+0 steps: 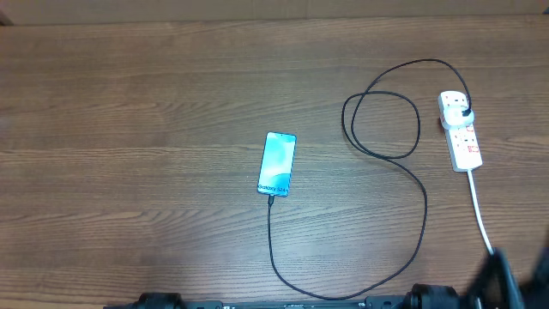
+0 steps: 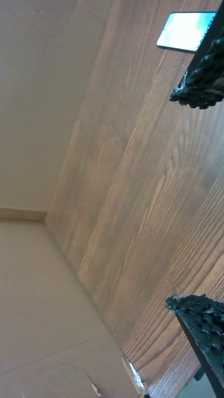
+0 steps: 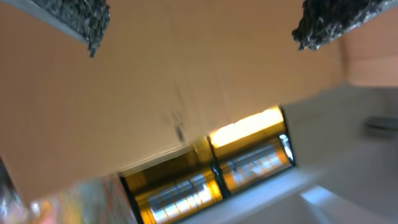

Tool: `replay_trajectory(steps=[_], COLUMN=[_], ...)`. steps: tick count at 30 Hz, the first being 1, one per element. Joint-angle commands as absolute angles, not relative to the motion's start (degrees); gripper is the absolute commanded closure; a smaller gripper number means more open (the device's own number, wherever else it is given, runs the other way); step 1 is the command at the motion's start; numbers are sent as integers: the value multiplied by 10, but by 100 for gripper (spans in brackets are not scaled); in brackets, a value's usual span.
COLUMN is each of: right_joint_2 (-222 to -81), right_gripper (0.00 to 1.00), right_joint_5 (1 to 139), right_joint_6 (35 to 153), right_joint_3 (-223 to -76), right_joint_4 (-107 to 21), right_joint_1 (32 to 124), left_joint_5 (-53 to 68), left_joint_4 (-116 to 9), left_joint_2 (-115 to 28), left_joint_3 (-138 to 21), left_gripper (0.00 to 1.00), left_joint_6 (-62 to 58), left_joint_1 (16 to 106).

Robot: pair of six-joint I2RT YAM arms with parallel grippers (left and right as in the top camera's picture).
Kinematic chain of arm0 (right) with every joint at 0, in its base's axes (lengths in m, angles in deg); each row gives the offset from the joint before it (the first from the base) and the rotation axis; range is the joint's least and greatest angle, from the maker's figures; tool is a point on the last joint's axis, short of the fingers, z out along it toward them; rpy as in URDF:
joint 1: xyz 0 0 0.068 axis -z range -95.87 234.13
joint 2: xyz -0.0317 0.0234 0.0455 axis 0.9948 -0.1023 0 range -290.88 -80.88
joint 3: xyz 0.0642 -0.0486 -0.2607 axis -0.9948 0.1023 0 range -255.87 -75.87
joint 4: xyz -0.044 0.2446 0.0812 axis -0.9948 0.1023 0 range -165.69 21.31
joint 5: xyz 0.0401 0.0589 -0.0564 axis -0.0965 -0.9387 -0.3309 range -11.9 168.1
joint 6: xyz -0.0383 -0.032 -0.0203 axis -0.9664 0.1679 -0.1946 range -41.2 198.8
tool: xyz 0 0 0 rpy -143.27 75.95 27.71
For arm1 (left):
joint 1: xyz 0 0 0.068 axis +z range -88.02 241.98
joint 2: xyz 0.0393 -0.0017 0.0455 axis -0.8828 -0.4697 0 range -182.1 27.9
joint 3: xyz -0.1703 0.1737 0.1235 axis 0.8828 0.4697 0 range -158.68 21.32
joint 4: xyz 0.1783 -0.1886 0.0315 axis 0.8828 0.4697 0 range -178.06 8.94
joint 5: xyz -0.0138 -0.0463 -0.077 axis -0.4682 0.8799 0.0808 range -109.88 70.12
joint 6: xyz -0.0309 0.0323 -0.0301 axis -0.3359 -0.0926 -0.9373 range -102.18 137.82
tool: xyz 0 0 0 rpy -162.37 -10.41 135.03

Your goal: Plug charger to phone and switch on socket

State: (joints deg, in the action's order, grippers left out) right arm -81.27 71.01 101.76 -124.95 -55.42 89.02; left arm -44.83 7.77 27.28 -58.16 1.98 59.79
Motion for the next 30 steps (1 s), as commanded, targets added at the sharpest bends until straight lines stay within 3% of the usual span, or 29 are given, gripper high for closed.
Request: replay_trajectory(steps=[1, 10, 14, 27, 30], right_joint_2=[-813, -813, -813, -814, -822], right_gripper=[0, 0, 0, 0, 0], right_joint_5=[729, 730, 730, 816, 810], right_joint_6=[1030, 1041, 1082, 1089, 1082], right_joint_3=[-1147, -860, -783, -763, -763], right_joint_4=[-623, -896, -948, -708, -711], right_joint_1=[892, 892, 892, 892, 892], left_joint_5=[-454, -454, -454, -460, -460], left_joint_4=[77, 77, 77, 77, 77], left_joint_2=[276, 276, 276, 276, 276], left_joint_3=[-581, -581, -581, -581, -581], left_gripper=[0, 0, 0, 0, 0], left_joint_6=[33, 33, 33, 33, 33], left_joint_1=[601, 601, 601, 601, 601])
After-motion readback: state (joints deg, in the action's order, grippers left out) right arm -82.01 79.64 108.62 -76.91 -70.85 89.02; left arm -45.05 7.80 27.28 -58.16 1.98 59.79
